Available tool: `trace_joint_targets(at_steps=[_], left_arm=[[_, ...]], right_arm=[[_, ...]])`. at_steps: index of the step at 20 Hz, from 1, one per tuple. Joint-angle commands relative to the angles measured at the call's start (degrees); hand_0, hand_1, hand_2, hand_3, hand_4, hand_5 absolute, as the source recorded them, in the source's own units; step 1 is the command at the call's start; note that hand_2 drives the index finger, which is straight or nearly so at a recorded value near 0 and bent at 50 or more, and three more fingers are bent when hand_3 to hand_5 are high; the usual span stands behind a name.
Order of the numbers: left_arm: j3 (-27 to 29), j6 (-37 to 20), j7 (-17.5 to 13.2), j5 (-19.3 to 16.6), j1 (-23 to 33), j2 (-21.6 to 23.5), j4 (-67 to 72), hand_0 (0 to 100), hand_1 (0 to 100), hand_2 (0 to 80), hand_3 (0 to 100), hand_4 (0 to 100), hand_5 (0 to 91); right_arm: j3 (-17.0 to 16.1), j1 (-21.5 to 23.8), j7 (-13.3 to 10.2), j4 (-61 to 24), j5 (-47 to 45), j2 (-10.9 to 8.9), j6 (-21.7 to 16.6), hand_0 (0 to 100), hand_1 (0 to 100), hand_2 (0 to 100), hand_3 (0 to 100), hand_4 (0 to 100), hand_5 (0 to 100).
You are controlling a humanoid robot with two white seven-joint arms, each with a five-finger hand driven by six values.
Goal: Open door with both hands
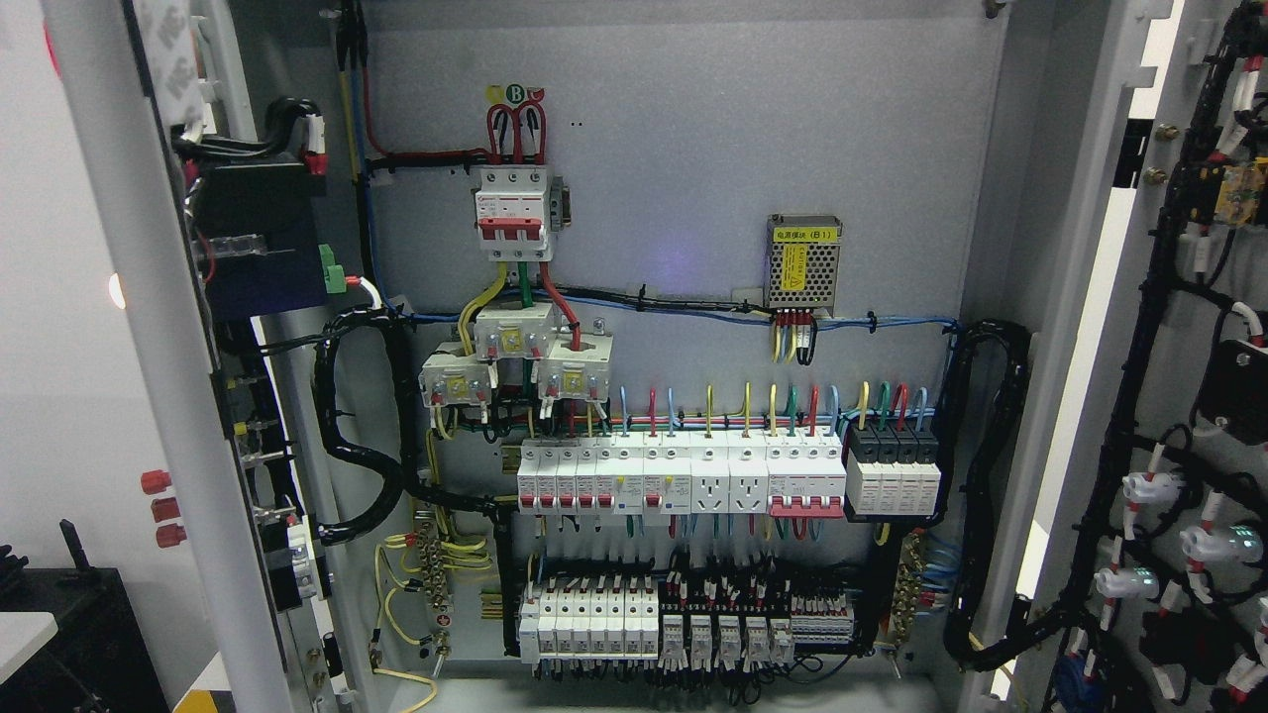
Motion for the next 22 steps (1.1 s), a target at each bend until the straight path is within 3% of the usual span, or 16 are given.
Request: trace_joint_targets(at_steps=[1,9,22], left_arm=[[0.0,-0.01,-0.04,-1.84,0.0,-1.93,0.09,0,0,0.0,0,3,0.0],[0.0,-0.01,-0.04,-1.84,-0.09,-2.02,-0.09,0,0,0.0,0,3,0.0],[-0.18,-0.01,-0.04,-2.11,-0.44,-2.02,0.18,0,0,0.0,0,3,0.0]], right_arm=[[1.84,-0.26,-0.02,0.14,1.83,-0.22,0.07,0,0,0,0,0,0],[3.33,-1.22,-0.11,0.14,2.97,2.86,1.3,0,0,0,0,0,0],[3.42,-2.89,-0.02,1.02,4.91,5.68,2.35,0,0,0,0,0,0]])
